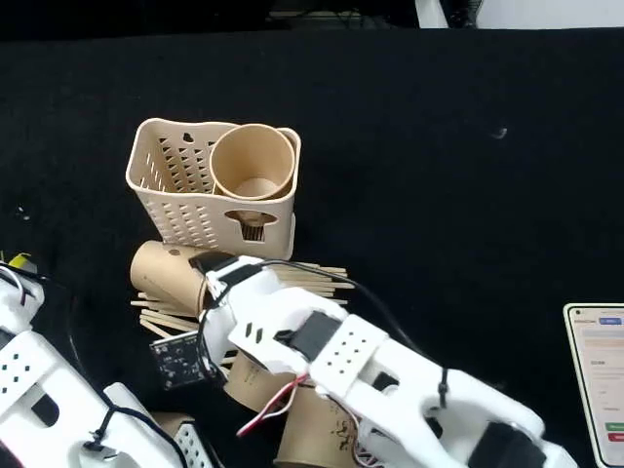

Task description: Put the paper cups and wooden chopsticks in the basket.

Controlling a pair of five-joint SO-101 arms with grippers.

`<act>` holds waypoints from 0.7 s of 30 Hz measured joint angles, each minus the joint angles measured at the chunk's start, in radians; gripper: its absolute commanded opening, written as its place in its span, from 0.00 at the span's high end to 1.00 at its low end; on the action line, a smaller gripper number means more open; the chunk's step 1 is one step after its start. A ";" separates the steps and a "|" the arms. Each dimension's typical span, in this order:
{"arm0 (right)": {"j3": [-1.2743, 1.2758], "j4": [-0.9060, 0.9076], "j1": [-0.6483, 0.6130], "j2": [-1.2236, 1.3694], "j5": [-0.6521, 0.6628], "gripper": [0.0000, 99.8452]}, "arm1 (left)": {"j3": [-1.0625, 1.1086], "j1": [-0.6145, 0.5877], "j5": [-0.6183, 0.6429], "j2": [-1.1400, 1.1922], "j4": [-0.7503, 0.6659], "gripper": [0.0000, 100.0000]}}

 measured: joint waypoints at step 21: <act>-0.120 0.252 -0.014 -0.308 -0.425 0.99 | 0.000 0.000 0.000 0.000 0.000 0.72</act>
